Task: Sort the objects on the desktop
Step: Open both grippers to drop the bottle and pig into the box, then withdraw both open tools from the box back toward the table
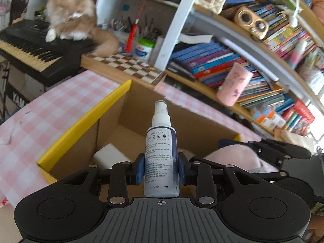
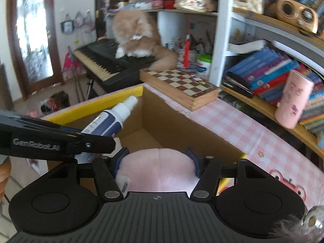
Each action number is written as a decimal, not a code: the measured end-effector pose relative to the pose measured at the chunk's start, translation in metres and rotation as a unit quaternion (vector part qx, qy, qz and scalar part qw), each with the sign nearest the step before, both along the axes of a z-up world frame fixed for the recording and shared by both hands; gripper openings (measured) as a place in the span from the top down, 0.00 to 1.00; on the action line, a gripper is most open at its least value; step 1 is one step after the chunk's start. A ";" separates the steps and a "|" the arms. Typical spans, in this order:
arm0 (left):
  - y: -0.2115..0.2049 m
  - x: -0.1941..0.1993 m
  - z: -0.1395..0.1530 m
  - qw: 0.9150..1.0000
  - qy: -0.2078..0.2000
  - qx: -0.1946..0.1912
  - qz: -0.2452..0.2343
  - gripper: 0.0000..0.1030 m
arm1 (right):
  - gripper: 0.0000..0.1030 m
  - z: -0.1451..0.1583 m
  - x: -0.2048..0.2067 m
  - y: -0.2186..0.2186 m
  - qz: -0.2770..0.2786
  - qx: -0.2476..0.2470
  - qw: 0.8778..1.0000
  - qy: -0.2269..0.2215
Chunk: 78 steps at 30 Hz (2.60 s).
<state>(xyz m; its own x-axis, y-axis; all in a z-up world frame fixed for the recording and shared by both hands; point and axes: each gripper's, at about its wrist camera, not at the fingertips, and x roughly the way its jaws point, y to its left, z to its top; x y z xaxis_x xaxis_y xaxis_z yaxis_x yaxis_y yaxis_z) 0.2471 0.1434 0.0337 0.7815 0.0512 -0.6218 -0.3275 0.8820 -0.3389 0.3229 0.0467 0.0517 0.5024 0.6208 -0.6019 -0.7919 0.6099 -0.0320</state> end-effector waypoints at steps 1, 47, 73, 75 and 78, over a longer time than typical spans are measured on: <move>0.000 0.001 -0.003 1.000 0.007 0.002 0.002 0.70 | 0.44 -0.002 0.000 0.002 0.007 -0.004 1.000 -0.001; -0.018 -0.039 0.034 0.993 -0.077 0.084 0.022 0.20 | 0.25 0.021 -0.009 -0.025 -0.003 0.039 0.999 -0.011; -0.025 -0.109 0.046 0.988 -0.102 0.107 -0.034 0.15 | 0.24 0.036 -0.094 -0.091 -0.168 0.073 0.983 -0.023; -0.024 -0.117 0.045 0.988 -0.102 0.105 -0.039 0.15 | 0.24 0.035 -0.104 -0.092 -0.180 0.071 0.981 -0.021; -0.023 -0.129 0.042 0.989 -0.099 0.102 -0.047 0.15 | 0.24 0.033 -0.120 -0.093 -0.195 0.067 0.978 -0.019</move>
